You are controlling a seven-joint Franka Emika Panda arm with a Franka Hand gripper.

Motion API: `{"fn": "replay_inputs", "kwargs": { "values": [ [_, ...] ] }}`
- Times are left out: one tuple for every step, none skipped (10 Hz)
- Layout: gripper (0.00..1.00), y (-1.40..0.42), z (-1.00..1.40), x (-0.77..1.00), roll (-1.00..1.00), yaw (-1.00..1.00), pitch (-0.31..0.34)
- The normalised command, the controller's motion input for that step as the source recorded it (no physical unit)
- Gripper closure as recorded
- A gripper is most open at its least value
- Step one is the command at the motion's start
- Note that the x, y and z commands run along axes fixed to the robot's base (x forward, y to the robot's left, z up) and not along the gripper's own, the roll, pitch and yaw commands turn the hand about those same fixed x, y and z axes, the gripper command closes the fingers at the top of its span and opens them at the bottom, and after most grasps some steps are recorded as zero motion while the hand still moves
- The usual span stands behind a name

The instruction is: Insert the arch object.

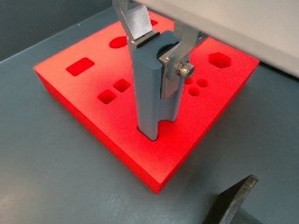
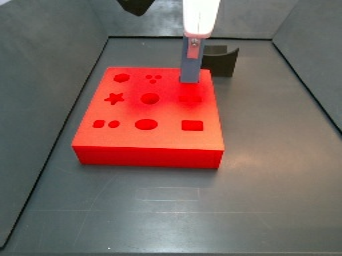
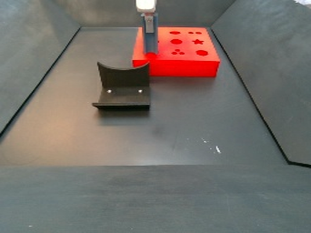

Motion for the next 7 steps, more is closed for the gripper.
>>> {"fn": "replay_inputs", "kwargs": {
  "values": [
    [1.00, 0.00, -0.49, 0.06, 0.00, 0.00, -0.106],
    [1.00, 0.00, -0.57, 0.09, 0.00, 0.00, -0.137],
    [1.00, -0.01, -0.59, 0.07, 0.03, 0.00, -0.143],
    [1.00, 0.00, -0.58, 0.04, 0.04, 0.00, -0.139],
    [1.00, 0.00, -0.57, 0.00, 0.07, 0.00, -0.136],
    [1.00, -0.01, -0.55, 0.00, 0.11, -0.01, -0.091],
    [1.00, 0.00, -0.43, 0.00, 0.11, -0.01, -0.067]
  ]
}}
